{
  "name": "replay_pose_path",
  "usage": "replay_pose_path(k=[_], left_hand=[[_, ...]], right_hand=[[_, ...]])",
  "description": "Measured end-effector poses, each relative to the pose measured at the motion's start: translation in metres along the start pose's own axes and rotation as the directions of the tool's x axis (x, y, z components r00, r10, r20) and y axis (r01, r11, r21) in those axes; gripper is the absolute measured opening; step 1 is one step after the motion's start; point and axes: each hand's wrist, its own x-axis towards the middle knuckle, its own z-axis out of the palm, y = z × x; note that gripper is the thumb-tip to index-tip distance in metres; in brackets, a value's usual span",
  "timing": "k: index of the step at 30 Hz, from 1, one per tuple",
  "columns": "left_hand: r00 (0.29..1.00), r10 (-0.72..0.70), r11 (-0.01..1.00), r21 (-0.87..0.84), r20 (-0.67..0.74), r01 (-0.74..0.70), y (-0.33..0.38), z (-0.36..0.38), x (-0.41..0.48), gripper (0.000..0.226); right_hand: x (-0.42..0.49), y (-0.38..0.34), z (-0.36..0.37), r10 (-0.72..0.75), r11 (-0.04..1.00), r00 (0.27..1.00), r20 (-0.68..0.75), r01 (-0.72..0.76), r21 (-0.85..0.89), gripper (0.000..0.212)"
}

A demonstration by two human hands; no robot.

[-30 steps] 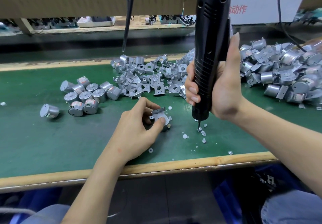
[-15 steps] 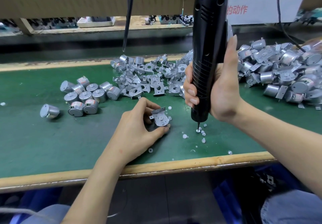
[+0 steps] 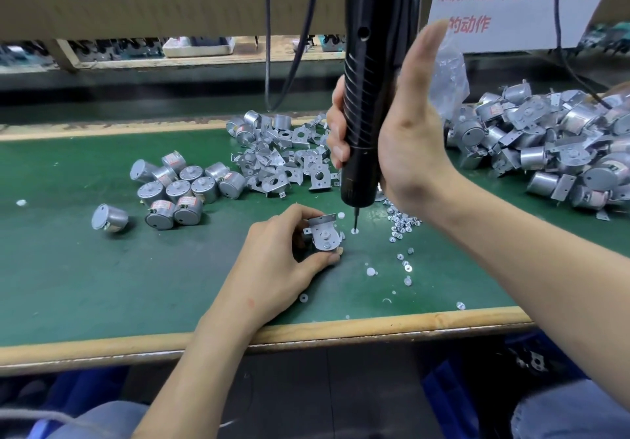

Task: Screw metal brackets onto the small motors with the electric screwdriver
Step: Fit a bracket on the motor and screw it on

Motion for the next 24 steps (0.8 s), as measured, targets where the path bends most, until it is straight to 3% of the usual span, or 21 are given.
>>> replay_pose_path(k=[11,15,18,21,24], left_hand=[[1.0,-0.006,0.999,0.04,-0.006,0.006,-0.001,0.001,0.0,0.045],[1.0,-0.008,1.0,0.025,-0.006,0.008,-0.001,0.001,0.0,0.045],[1.0,-0.015,1.0,0.021,-0.002,0.015,-0.001,0.001,0.0,0.046],[1.0,-0.015,1.0,0.019,-0.004,0.015,-0.001,0.001,0.0,0.045],[1.0,-0.018,1.0,0.014,-0.003,0.018,0.0,0.0,0.0,0.044]], right_hand=[[0.015,0.018,0.023,-0.06,0.998,0.998,-0.033,0.06,-0.007,0.073],[0.017,0.021,0.024,-0.061,0.998,0.998,-0.02,0.061,-0.015,0.081],[0.017,0.023,0.024,-0.06,0.998,0.998,-0.011,0.06,-0.035,0.077],[0.016,0.024,0.024,-0.049,0.999,0.999,-0.001,0.049,-0.022,0.088],[0.016,0.023,0.025,-0.057,0.998,0.998,0.018,0.057,-0.015,0.079]])
